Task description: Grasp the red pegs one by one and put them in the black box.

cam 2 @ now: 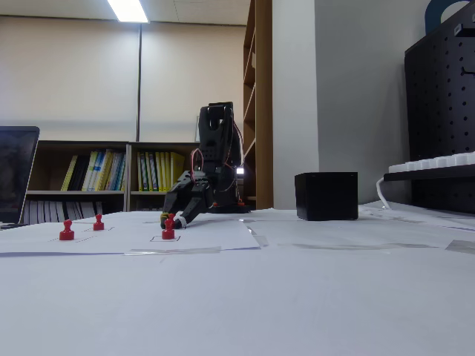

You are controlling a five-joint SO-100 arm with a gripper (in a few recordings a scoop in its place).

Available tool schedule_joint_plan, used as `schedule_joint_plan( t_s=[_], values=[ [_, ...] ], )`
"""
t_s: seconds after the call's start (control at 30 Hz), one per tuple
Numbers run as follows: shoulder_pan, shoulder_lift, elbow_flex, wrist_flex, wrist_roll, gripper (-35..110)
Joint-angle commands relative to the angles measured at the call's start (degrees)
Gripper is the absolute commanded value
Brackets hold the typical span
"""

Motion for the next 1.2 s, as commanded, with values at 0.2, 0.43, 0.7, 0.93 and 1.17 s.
schedule_joint_plan(
  t_s=[0.2,0.43,0.7,0.93,1.17],
  values=[
    [-14.33,-33.05,33.49,88.95,-8.88,0],
    [-44.74,-26.28,60.73,117.51,-28.3,0],
    [-65.57,-4.22,79.01,113.99,-36.3,0],
    [-62.23,8.7,75.15,104.59,-32.52,0],
    [-59.68,13.36,74.09,104.94,-29.27,12]
  ],
)
